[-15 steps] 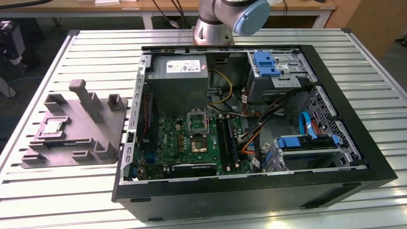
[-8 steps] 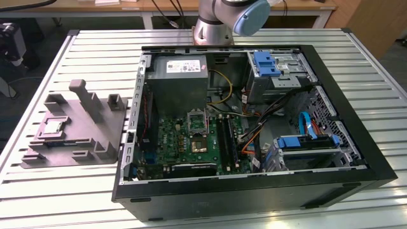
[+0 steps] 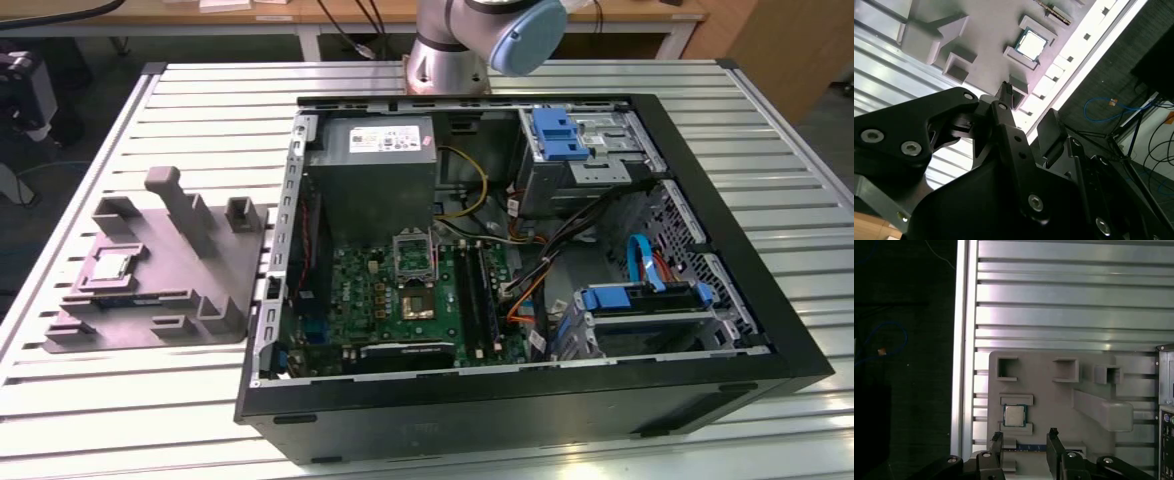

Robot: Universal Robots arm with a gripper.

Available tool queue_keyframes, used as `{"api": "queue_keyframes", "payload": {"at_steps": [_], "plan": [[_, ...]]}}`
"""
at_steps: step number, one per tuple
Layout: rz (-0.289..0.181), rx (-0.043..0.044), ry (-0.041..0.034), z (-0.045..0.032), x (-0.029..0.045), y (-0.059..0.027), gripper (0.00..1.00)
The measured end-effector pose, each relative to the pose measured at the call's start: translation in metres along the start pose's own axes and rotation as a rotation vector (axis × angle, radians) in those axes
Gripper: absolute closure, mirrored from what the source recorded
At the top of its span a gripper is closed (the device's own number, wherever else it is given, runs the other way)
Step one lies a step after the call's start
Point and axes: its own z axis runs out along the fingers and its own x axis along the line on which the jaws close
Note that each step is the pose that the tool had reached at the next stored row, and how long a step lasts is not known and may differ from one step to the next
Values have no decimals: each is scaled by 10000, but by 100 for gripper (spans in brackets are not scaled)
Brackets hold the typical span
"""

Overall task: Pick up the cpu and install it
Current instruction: 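Pick up the cpu and move it towards the insertion slot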

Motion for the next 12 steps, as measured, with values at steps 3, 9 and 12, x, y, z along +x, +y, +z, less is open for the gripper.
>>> {"api": "queue_keyframes", "payload": {"at_steps": [3,9,12], "plan": [[1,0,0,10,0,-1,53],[1,0,1,27,1,-12,53],[1,0,0,36,1,-17,53]]}}
